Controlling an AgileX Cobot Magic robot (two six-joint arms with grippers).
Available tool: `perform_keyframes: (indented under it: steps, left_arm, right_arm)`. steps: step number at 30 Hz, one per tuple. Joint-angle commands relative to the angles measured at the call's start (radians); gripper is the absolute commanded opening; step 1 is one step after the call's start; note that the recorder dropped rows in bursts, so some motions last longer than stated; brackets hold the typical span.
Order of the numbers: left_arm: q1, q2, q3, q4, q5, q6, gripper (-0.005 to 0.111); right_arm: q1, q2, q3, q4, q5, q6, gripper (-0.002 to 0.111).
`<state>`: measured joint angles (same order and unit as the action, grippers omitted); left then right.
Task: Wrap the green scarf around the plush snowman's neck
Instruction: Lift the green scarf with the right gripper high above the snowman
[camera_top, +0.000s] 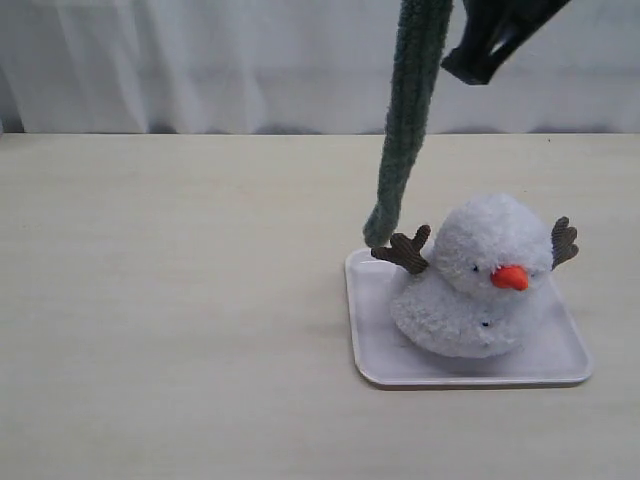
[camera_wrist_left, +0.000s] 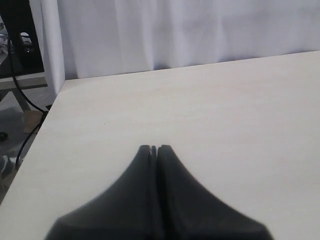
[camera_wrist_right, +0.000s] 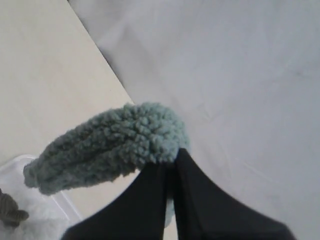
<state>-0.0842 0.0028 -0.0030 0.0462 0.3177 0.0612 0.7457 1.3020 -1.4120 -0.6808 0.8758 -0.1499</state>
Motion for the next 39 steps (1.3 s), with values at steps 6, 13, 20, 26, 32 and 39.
perform_keyframes:
  steps: [6, 13, 20, 26, 32, 39]
  left_arm:
    - [-0.006, -0.003, 0.003, -0.004, -0.009, -0.006, 0.0]
    - [-0.006, -0.003, 0.003, -0.004, -0.009, -0.006, 0.0]
    - [-0.006, -0.003, 0.003, -0.004, -0.009, -0.006, 0.0]
    - [-0.006, -0.003, 0.003, -0.004, -0.009, -0.006, 0.0]
    - [-0.006, -0.003, 0.003, -0.004, -0.009, -0.006, 0.0]
    - [-0.006, -0.003, 0.003, -0.004, -0.009, -0.006, 0.0]
  right_arm:
    - [0.001, -0.209, 0.142, 0.071, 0.036, -0.022, 0.004]
    - [0.001, -0.321, 0.259, 0.071, 0.03, -0.026, 0.004]
    - [0.001, -0.439, 0.278, 0.129, -0.066, -0.054, 0.004]
    - [0.001, -0.525, 0.278, 0.197, -0.128, -0.056, 0.004]
    - [0.001, -0.579, 0.278, 0.382, -0.208, -0.173, 0.004]
    - [0.001, -0.562, 0.28, 0.423, -0.172, -0.251, 0.004]
